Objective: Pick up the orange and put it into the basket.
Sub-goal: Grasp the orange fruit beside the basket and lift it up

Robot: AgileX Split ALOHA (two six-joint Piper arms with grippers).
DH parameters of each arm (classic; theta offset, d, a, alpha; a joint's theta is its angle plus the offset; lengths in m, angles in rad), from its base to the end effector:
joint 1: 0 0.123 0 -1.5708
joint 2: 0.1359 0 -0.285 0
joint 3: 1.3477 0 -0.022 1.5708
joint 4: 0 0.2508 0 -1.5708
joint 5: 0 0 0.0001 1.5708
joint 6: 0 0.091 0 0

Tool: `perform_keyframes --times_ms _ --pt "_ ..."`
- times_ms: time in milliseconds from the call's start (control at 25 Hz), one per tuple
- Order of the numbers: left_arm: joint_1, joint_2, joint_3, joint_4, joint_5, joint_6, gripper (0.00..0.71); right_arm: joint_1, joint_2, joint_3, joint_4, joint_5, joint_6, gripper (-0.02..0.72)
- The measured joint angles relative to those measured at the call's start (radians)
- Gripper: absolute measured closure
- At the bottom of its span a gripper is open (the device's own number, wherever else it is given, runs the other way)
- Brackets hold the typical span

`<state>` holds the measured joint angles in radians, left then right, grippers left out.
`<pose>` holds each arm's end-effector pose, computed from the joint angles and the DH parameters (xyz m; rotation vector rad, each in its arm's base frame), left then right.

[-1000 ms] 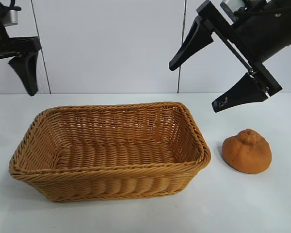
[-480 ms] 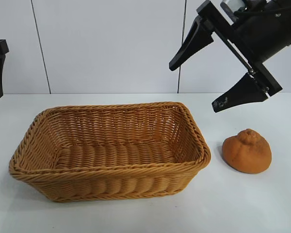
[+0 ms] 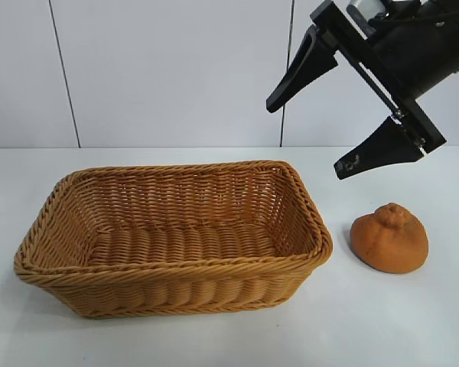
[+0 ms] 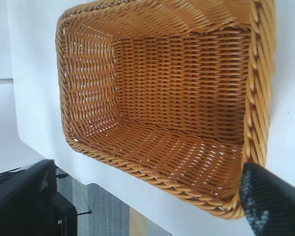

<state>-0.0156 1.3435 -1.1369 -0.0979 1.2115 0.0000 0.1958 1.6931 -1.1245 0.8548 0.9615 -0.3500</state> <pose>0.2470 -0.0122 0.3108 -0.0113 2.8993 -0.1417 0.3114 0.1192 0.2344 -0.1125 2.7805 1.0401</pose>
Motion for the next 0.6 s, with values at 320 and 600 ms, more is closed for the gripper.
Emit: perform_keyframes --times_ms 320,600 --pt "0.000 -0.399 0.322 0.000 -0.021 0.000 0.080 0.000 0.000 0.000 0.002 0.003 0.000 0.010" --pt "0.000 -0.721 0.563 0.002 -0.129 -0.006 0.080 0.000 0.000 0.000 0.002 0.003 0.000 0.010"
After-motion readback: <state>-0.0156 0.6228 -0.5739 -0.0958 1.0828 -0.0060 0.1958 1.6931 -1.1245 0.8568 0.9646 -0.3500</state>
